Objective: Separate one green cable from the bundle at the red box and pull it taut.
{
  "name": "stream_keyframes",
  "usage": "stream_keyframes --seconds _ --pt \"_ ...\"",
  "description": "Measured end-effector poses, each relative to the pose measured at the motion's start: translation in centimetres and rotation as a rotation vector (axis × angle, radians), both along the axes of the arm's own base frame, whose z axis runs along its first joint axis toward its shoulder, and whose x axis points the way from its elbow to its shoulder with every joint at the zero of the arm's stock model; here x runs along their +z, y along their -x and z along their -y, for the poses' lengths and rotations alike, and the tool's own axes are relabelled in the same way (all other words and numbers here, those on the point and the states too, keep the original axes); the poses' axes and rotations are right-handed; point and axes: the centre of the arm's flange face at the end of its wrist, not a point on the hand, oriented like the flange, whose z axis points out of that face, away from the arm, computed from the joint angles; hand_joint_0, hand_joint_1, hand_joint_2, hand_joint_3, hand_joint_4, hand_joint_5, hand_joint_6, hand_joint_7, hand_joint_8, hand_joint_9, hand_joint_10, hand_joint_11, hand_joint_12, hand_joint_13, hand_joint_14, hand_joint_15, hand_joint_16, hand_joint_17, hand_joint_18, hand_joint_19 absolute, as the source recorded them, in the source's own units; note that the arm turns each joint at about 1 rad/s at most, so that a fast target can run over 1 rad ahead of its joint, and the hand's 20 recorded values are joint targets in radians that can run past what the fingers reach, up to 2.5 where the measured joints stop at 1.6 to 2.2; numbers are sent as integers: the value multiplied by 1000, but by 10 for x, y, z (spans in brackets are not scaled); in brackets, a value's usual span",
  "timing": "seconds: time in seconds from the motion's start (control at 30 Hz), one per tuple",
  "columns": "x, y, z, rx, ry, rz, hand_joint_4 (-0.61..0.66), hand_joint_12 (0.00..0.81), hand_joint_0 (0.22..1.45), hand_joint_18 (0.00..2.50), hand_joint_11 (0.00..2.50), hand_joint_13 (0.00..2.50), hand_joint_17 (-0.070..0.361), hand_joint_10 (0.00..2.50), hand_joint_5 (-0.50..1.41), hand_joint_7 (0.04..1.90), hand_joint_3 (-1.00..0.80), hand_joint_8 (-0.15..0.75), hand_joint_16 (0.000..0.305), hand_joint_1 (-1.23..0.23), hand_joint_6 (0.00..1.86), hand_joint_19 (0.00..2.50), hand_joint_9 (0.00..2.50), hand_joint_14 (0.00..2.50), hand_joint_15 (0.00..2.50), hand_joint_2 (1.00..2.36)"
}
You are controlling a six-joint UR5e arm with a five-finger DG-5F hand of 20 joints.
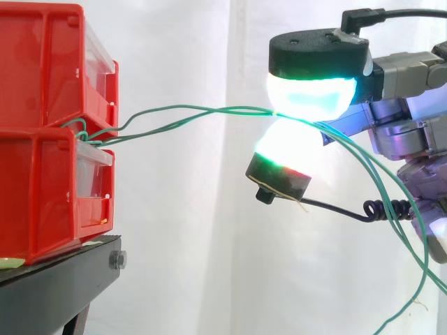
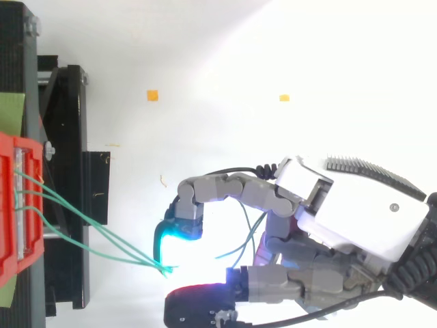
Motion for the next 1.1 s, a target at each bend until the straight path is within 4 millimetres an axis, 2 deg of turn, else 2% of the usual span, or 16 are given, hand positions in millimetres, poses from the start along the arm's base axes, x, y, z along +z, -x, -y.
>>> stream_keyframes --seconds 0.27,0.47,0.57,1.1 --pt "0 0 0 0 0 0 32 495 658 1832 444 2486 137 2500 153 1406 17 17 61 -933 504 0 2500 33 1026 1008" --pt "0 0 0 0 0 0 46 509 638 1863 516 2500 147 2500 154 1424 68 30 66 -987 504 0 2500 34 1040 1001" --pt "0 0 0 0 0 0 52 513 617 1863 545 2500 149 2500 154 1434 64 32 66 -1013 504 0 2500 35 1053 1051" --pt "1 0 -1 4 -2 1 68 518 611 1711 506 2496 154 2500 148 1480 59 46 68 -1059 504 0 2500 35 1122 1061"
